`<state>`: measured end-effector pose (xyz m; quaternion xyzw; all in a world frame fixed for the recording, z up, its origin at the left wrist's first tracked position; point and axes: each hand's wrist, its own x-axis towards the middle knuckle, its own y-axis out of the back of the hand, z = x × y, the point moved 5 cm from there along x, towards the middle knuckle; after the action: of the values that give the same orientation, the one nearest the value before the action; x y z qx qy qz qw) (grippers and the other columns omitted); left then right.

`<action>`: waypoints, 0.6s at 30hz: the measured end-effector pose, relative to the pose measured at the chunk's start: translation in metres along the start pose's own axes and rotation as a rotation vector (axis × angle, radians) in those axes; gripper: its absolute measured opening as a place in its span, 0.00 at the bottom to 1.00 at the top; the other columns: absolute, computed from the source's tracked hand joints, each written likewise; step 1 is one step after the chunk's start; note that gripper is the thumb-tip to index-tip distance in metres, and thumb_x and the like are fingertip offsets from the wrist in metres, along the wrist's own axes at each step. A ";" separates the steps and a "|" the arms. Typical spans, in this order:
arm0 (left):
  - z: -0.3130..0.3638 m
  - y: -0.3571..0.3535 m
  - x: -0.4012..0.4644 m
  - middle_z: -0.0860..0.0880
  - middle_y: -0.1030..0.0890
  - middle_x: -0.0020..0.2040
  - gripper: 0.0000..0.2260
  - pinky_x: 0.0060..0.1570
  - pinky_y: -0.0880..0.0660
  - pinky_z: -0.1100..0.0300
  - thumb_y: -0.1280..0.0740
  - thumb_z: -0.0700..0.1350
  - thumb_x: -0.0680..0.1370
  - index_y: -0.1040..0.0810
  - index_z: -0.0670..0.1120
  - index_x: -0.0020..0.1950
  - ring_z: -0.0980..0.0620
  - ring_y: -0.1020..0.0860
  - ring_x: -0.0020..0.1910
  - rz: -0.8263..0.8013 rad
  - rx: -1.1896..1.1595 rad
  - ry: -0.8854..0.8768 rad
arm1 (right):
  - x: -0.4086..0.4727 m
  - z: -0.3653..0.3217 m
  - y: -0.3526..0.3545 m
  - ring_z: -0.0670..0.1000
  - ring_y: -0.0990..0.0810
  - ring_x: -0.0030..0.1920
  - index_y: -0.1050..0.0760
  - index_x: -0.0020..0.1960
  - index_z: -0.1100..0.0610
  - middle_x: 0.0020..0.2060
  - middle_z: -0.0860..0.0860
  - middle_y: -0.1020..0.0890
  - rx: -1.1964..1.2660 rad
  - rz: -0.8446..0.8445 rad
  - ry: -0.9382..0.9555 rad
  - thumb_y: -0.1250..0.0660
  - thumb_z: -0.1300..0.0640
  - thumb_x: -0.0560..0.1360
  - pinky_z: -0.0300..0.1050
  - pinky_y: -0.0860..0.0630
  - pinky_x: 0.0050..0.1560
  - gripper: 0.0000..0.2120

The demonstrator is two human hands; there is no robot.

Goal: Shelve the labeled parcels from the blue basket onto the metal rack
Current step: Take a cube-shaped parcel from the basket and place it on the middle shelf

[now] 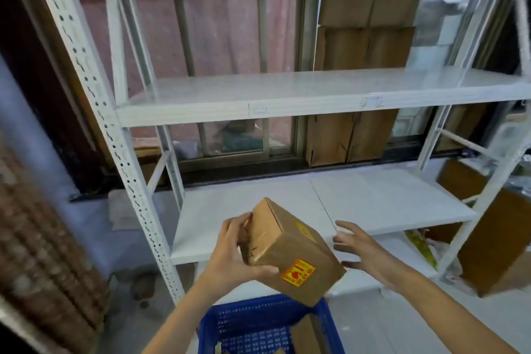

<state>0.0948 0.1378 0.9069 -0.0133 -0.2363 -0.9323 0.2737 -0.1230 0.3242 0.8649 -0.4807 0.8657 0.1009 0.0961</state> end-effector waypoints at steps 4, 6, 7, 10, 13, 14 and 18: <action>0.029 -0.003 -0.006 0.55 0.39 0.68 0.49 0.67 0.33 0.63 0.24 0.67 0.57 0.40 0.53 0.72 0.56 0.37 0.69 0.083 0.152 -0.203 | -0.004 -0.004 -0.026 0.57 0.23 0.61 0.31 0.67 0.44 0.62 0.56 0.25 0.120 -0.039 -0.079 0.31 0.32 0.65 0.52 0.20 0.52 0.35; 0.034 -0.006 -0.011 0.56 0.41 0.70 0.49 0.70 0.36 0.63 0.25 0.68 0.58 0.40 0.52 0.72 0.56 0.40 0.70 0.094 0.194 -0.265 | -0.001 -0.003 -0.034 0.57 0.24 0.62 0.32 0.68 0.45 0.63 0.55 0.26 0.133 -0.073 -0.107 0.29 0.29 0.64 0.51 0.19 0.52 0.38; 0.036 -0.006 -0.014 0.56 0.42 0.70 0.49 0.71 0.37 0.62 0.25 0.68 0.59 0.40 0.51 0.72 0.55 0.41 0.71 0.091 0.211 -0.283 | 0.002 -0.001 -0.035 0.57 0.24 0.62 0.32 0.69 0.45 0.63 0.55 0.25 0.169 -0.084 -0.131 0.30 0.30 0.65 0.52 0.19 0.53 0.37; 0.036 -0.004 -0.018 0.55 0.42 0.72 0.49 0.72 0.37 0.56 0.24 0.67 0.59 0.40 0.50 0.73 0.53 0.42 0.73 0.076 0.250 -0.326 | 0.012 0.005 -0.036 0.59 0.23 0.64 0.30 0.69 0.46 0.65 0.57 0.24 0.322 -0.162 -0.196 0.35 0.36 0.74 0.58 0.21 0.57 0.27; 0.030 -0.001 -0.019 0.56 0.44 0.73 0.52 0.72 0.36 0.56 0.22 0.64 0.59 0.44 0.51 0.75 0.55 0.42 0.74 0.013 0.201 -0.307 | 0.019 0.010 -0.041 0.57 0.22 0.64 0.29 0.69 0.48 0.63 0.57 0.21 0.302 -0.186 -0.160 0.31 0.37 0.72 0.57 0.22 0.59 0.29; 0.028 0.002 -0.018 0.58 0.45 0.74 0.53 0.70 0.36 0.59 0.22 0.63 0.59 0.47 0.53 0.76 0.58 0.43 0.74 -0.008 0.167 -0.281 | 0.021 0.011 -0.043 0.56 0.21 0.62 0.29 0.69 0.49 0.62 0.55 0.20 0.276 -0.160 -0.144 0.28 0.37 0.69 0.54 0.21 0.57 0.33; 0.026 0.011 -0.017 0.67 0.45 0.71 0.52 0.62 0.28 0.65 0.21 0.60 0.60 0.49 0.58 0.75 0.64 0.39 0.70 -0.051 0.093 -0.230 | 0.028 0.010 -0.040 0.55 0.19 0.60 0.26 0.68 0.49 0.60 0.55 0.18 0.270 -0.138 -0.119 0.26 0.36 0.67 0.50 0.21 0.54 0.34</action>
<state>0.1123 0.1504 0.9320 -0.1016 -0.3093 -0.9193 0.2212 -0.1030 0.2833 0.8449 -0.5150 0.8291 0.0049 0.2177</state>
